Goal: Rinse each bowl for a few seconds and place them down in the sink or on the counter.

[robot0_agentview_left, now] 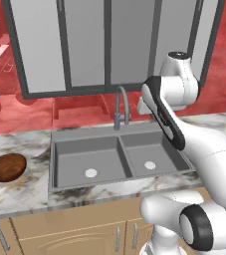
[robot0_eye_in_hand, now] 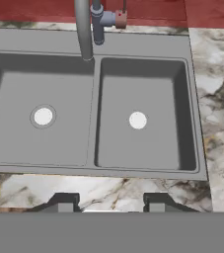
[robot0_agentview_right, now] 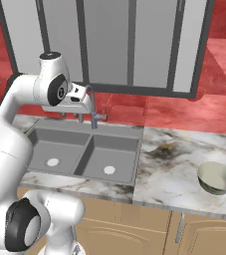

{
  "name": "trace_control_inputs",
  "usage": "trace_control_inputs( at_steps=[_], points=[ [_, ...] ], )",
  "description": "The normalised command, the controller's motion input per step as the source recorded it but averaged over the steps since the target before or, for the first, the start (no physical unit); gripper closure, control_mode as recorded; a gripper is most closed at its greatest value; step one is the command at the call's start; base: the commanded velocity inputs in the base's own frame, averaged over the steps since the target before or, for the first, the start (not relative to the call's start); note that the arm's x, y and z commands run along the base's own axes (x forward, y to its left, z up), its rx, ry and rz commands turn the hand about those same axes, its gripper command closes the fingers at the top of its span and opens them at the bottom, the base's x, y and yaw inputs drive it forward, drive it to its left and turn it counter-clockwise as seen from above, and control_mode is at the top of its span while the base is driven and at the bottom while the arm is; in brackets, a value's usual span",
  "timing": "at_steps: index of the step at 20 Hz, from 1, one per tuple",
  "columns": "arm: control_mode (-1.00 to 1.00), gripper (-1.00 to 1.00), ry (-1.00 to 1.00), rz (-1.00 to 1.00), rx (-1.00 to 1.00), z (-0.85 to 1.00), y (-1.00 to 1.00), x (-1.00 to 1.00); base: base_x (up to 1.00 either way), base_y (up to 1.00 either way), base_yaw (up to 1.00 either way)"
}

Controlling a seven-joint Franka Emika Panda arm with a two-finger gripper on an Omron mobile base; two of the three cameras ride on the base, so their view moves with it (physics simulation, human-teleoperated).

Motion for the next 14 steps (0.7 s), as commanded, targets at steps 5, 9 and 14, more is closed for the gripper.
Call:
trace_control_inputs(
  at_steps=[5, 9, 14],
  points=[
    [-1.00, -1.00, -0.02, 0.00, -0.01, 0.00, 0.02, -0.07, 0.00, 0.00, 0.00],
    [-1.00, -1.00, -0.04, 0.01, 0.00, 0.00, 0.01, -0.15, 0.00, 0.00, 0.00],
    [-1.00, -1.00, -0.10, 0.02, 0.00, 0.00, 0.00, -0.10, 0.00, 0.00, 0.00]
  ],
)
